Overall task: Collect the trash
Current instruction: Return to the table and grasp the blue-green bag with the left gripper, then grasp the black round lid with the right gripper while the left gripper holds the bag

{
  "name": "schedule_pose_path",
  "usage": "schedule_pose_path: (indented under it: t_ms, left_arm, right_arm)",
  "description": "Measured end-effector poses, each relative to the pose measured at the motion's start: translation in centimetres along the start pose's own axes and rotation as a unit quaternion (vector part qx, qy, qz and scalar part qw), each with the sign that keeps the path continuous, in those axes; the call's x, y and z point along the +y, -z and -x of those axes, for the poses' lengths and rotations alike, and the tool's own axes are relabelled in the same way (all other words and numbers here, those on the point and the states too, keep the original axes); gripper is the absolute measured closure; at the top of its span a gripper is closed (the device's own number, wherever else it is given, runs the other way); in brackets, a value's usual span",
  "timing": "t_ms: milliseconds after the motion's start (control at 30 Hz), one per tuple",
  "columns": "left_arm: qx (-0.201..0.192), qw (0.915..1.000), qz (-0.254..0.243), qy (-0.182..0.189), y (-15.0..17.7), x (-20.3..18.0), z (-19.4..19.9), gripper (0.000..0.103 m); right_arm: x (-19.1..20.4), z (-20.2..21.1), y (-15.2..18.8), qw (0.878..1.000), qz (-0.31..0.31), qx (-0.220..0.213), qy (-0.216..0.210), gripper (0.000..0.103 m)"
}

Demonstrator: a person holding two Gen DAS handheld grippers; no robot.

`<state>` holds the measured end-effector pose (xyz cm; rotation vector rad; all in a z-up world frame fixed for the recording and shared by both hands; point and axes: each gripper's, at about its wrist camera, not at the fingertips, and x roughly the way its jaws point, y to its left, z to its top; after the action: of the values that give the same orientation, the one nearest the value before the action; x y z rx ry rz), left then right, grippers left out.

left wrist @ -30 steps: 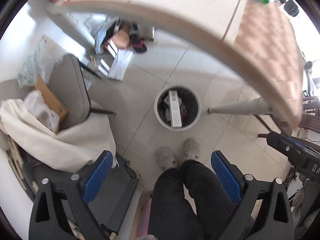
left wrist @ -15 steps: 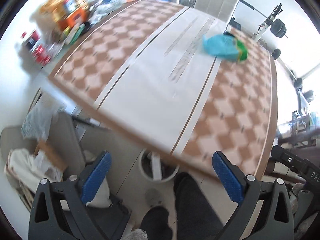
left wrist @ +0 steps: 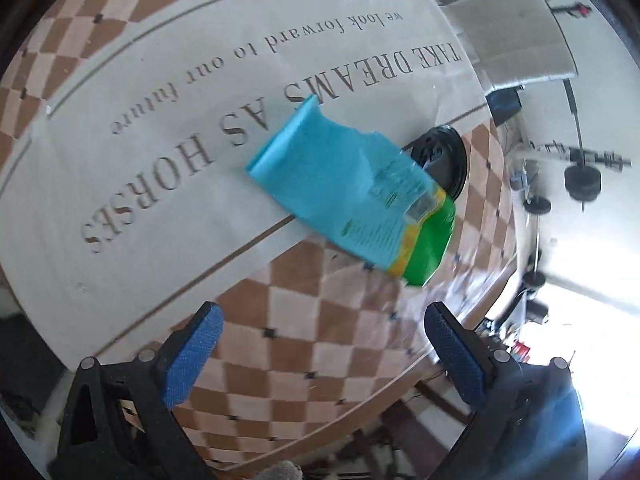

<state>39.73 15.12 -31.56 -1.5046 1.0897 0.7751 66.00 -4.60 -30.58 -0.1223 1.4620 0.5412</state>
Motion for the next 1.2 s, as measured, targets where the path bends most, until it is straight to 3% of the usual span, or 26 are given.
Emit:
schedule_pose_path:
  t_ms: [67, 200, 267, 367, 433, 500, 533, 667, 700, 733, 767, 900, 967, 1067, 1200]
  left_arm:
    - [0.01, 0.9987, 0.049, 0.0, -1.9, -1.7, -1.8, 0.0]
    - [0.021, 0.9902, 0.136, -0.019, -4.8, -2.9, -4.6, 0.0]
    - [0.025, 0.9885, 0.143, -0.042, -5.6, -3.5, -5.7, 0.0]
    - [0.016, 0.9921, 0.048, -0.115, -5.5, -5.7, -6.9, 0.0]
    - [0.011, 0.9852, -0.03, -0.169, -4.7, -6.5, -7.5, 0.0]
    - [0.004, 0.972, -0.103, -0.212, -3.5, -6.5, -7.9, 0.0]
    - [-0.003, 0.9615, -0.141, -0.236, -2.8, -6.3, -7.9, 0.0]
    - [-0.033, 0.9018, -0.29, -0.319, 0.6, -5.0, -7.7, 0.0]
    - [-0.037, 0.8901, -0.311, -0.331, 1.2, -4.5, -7.4, 0.0]
    - [-0.047, 0.8856, -0.317, -0.337, 1.5, -3.7, -6.5, 0.0]
    - [-0.058, 0.8881, -0.308, -0.336, 1.6, -2.9, -5.5, 0.0]
    - [-0.093, 0.9256, -0.234, -0.283, 1.4, 0.3, -0.5, 0.0]
    - [-0.111, 0.9331, -0.208, -0.271, 1.1, 1.0, 1.0, 0.0]
    - [-0.132, 0.9309, -0.189, -0.284, 0.2, 0.2, 0.9, 0.0]
    - [-0.164, 0.9052, -0.187, -0.345, -1.3, 0.8, 0.6, 0.0]
  right_arm:
    - [-0.7, -1.7, -2.6, 1.0, -0.01, 0.003, 0.024, 0.008]
    - [-2.0, -4.0, -4.8, 0.999, -0.028, 0.013, 0.035, 0.008]
    - [-2.1, -4.7, -5.5, 0.999, -0.028, 0.011, 0.041, 0.008]
    - [-2.0, -5.7, -5.8, 0.999, -0.022, 0.016, 0.044, 0.008]
    - [-1.8, -6.3, -6.2, 0.999, -0.01, 0.021, 0.045, 0.008]
    - [-1.1, -6.4, -6.1, 0.999, 0.008, 0.024, 0.048, 0.008]
    - [-0.7, -6.6, -6.3, 0.998, 0.017, 0.025, 0.047, 0.008]
    - [1.8, -7.3, -7.1, 0.998, 0.051, 0.039, 0.025, 0.008]
    - [2.5, -7.6, -7.3, 0.997, 0.059, 0.044, 0.013, 0.008]
    - [3.5, -8.0, -7.6, 0.996, 0.068, 0.051, 0.002, 0.008]
    - [4.7, -8.5, -8.0, 0.995, 0.079, 0.057, -0.007, 0.008]
    - [10.2, -10.8, -9.3, 0.987, 0.142, 0.074, -0.024, 0.0]
    - [13.1, -12.2, -9.9, 0.98, 0.179, 0.081, -0.019, 0.0]
    - [17.3, -14.6, -10.4, 0.967, 0.235, 0.097, 0.009, 0.0]
    - [20.7, -16.6, -10.4, 0.952, 0.283, 0.106, 0.052, 0.0]
